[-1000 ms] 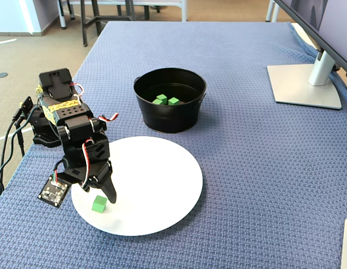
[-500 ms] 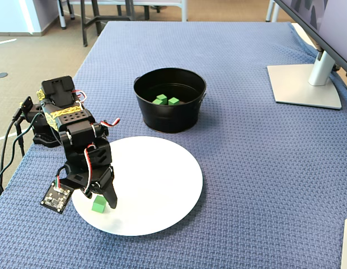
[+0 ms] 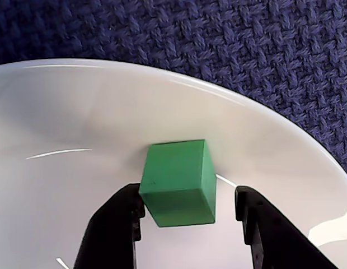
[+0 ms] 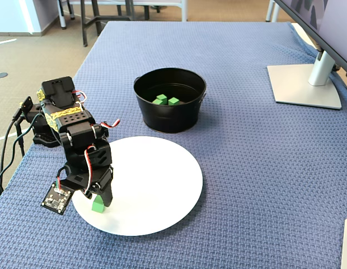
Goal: Pick up the green cubes from the white plate and place them in the black recipient
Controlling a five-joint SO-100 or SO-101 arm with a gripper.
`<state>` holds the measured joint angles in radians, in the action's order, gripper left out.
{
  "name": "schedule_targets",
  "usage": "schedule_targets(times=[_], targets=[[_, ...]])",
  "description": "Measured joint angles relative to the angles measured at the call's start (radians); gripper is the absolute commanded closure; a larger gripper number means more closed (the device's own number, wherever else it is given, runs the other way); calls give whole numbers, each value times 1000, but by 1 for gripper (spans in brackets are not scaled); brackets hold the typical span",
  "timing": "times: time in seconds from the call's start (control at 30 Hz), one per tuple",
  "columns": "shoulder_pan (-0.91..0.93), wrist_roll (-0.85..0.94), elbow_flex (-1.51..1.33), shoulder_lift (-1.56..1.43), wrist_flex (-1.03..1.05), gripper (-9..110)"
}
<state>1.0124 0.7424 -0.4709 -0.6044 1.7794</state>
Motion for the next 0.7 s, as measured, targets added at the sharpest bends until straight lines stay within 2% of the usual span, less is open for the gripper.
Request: schedule_targets(times=[0.27, 0.7], targets=[[0, 0, 0, 0, 0, 102], [0, 0, -57, -29, 0, 102]])
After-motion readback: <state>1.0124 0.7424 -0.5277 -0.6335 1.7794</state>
